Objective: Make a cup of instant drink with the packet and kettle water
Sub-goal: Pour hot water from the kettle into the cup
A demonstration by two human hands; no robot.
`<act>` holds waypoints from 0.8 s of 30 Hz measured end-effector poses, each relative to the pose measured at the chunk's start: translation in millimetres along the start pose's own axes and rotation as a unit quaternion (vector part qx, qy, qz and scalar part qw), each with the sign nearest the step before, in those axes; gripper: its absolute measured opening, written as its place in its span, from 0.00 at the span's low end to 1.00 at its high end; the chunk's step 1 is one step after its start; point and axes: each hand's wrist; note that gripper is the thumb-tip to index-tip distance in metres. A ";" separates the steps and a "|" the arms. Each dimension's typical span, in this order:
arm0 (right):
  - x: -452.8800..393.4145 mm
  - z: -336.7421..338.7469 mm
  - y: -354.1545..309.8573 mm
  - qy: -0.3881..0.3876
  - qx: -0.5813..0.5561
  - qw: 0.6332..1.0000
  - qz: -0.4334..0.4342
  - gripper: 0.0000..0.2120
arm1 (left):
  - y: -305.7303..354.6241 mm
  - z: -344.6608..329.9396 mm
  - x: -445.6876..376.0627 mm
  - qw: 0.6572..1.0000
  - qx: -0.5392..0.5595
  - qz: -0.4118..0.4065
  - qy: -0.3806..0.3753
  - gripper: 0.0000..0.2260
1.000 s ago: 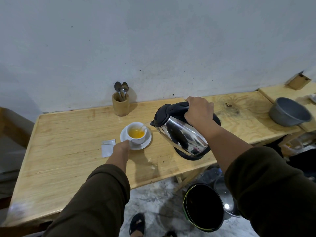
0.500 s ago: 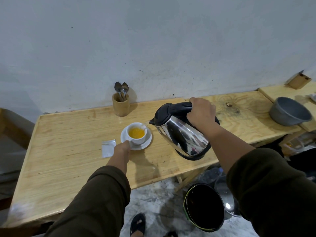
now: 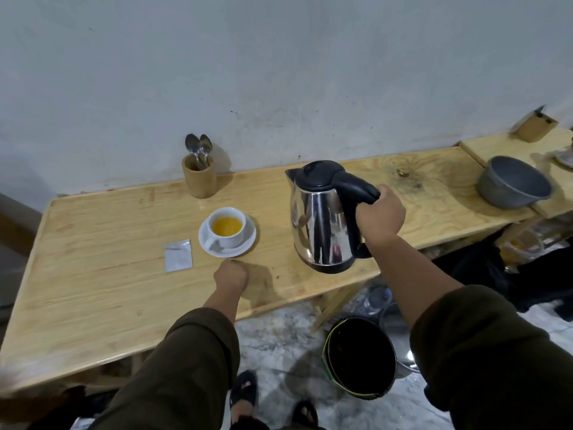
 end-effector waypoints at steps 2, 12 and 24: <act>0.8 3.4 10.9 0.028 -0.040 0.998 -0.034 0.12 | 9.9 -12.5 9.1 0.998 -0.054 -0.021 -0.023 0.17; 0.2 19.2 46.7 0.062 -0.199 0.971 -0.116 0.15 | 41.6 -65.6 17.9 0.959 -0.254 -0.094 -0.085 0.25; -12.3 8.4 61.1 0.035 -0.208 0.971 -0.111 0.13 | 37.3 -75.8 11.5 0.933 -0.323 -0.140 -0.074 0.30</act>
Point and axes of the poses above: each hand's wrist, its own x-axis away from the middle knuckle, its own z-axis out of the back of the hand, y = z × x, and after that the axes turned 15 degrees about -x, right-handed
